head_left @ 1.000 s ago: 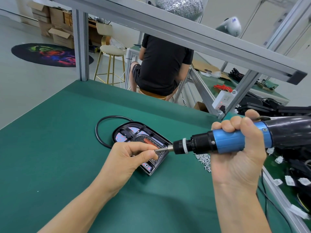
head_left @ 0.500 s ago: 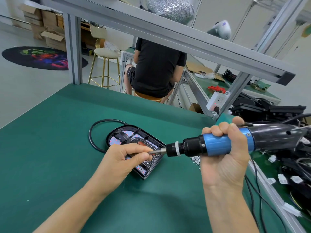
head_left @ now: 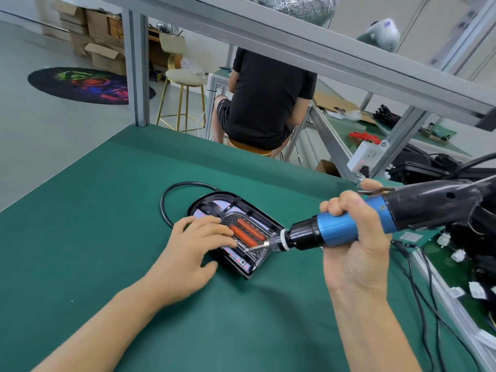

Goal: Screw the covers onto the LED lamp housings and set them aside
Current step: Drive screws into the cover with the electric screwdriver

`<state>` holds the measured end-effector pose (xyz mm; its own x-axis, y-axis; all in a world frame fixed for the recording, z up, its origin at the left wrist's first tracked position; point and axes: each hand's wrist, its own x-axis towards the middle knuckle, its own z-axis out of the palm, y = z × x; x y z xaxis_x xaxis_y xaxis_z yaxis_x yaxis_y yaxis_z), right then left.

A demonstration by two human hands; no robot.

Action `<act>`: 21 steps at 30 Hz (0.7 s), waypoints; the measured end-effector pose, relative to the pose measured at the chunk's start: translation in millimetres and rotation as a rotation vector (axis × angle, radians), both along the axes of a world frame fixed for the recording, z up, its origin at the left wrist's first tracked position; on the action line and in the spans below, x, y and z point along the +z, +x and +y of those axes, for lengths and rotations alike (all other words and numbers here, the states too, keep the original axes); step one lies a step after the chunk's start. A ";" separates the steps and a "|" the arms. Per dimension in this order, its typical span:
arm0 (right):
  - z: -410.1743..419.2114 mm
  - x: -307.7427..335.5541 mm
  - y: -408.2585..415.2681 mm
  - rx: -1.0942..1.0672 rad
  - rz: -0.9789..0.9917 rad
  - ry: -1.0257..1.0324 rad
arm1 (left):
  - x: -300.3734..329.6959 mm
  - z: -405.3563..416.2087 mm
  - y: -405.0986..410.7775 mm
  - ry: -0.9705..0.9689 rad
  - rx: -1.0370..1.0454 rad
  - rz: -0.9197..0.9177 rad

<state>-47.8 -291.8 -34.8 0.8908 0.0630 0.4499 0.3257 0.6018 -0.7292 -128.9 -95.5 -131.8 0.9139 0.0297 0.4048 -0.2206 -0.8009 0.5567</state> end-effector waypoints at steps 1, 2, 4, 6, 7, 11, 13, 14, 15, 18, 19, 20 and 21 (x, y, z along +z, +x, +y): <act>1.5 -1.3 0.2 0.002 -0.014 -0.022 | -1.0 -0.6 1.7 0.058 -0.004 -0.027; 2.7 -2.5 0.4 0.005 -0.027 -0.043 | -1.3 -1.3 3.1 0.120 -0.007 -0.062; 4.6 -4.6 0.7 0.012 -0.049 -0.079 | -0.7 -3.1 5.8 0.225 0.003 -0.128; 6.0 -6.5 0.8 0.014 -0.061 -0.103 | -0.7 -4.7 6.9 0.268 0.009 -0.163; 6.6 -7.4 0.8 0.019 -0.062 -0.111 | -0.4 -5.3 6.8 0.276 0.013 -0.166; 8.0 -10.5 -0.2 0.026 -0.081 -0.162 | -1.4 -5.7 6.8 0.303 0.019 -0.171; 7.7 -11.2 -0.4 0.026 -0.085 -0.169 | -1.2 -6.1 6.9 0.310 0.023 -0.172; 7.5 -11.5 -0.4 0.025 -0.086 -0.174 | -1.3 -6.3 7.0 0.314 0.025 -0.173; 7.7 -11.4 -0.5 0.026 -0.088 -0.179 | -1.4 -6.4 6.8 0.314 0.027 -0.172; 9.1 -11.2 -1.1 0.034 -0.088 -0.183 | -2.1 -6.3 6.4 0.319 0.034 -0.177; 9.8 -11.1 -1.3 0.039 -0.088 -0.184 | -2.4 -6.3 6.6 0.322 0.034 -0.181; 10.5 -10.8 -1.6 0.044 -0.089 -0.186 | -2.6 -6.2 6.8 0.324 0.032 -0.186; 11.2 -10.1 -1.8 0.051 -0.092 -0.191 | -2.6 -6.2 7.1 0.325 0.030 -0.189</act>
